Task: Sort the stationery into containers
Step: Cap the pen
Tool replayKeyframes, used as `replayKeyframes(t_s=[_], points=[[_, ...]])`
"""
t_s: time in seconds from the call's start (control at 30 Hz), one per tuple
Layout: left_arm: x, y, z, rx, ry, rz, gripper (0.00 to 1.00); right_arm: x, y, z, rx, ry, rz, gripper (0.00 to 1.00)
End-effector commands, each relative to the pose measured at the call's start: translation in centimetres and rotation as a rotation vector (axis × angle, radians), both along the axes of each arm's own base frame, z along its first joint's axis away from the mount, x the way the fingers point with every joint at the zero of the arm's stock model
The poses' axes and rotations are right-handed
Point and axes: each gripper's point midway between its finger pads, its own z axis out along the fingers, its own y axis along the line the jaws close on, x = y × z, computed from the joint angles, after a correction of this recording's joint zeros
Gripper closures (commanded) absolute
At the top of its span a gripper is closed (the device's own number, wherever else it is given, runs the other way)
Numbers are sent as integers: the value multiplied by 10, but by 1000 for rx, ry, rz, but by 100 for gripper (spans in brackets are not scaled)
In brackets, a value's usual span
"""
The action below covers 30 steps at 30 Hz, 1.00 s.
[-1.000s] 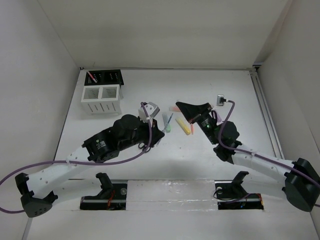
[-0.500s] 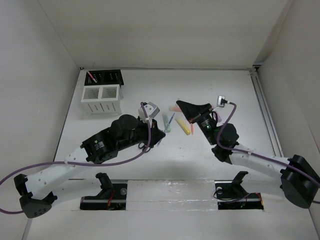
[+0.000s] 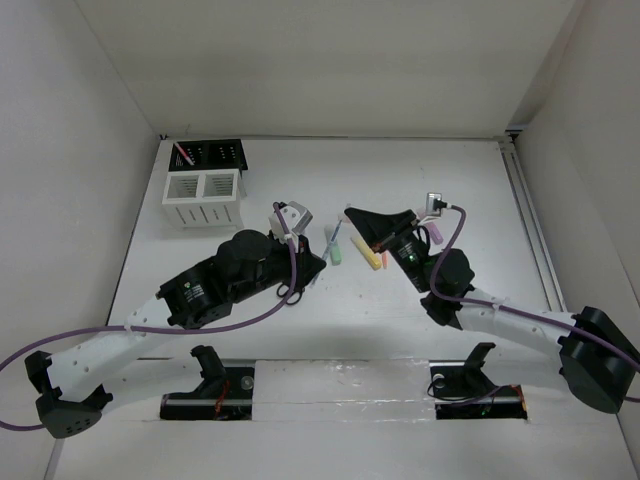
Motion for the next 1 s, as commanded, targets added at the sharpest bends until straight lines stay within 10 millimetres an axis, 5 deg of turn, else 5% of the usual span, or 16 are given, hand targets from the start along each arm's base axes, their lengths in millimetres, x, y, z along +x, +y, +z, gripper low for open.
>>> replayKeyframes(t_s=[0.0, 0.97], points=[[3, 0, 19, -54, -34, 13, 100, -13, 3, 22, 56, -77, 42, 100], [0, 1, 21, -68, -29, 7, 100, 1, -4, 35, 103, -89, -37, 100]])
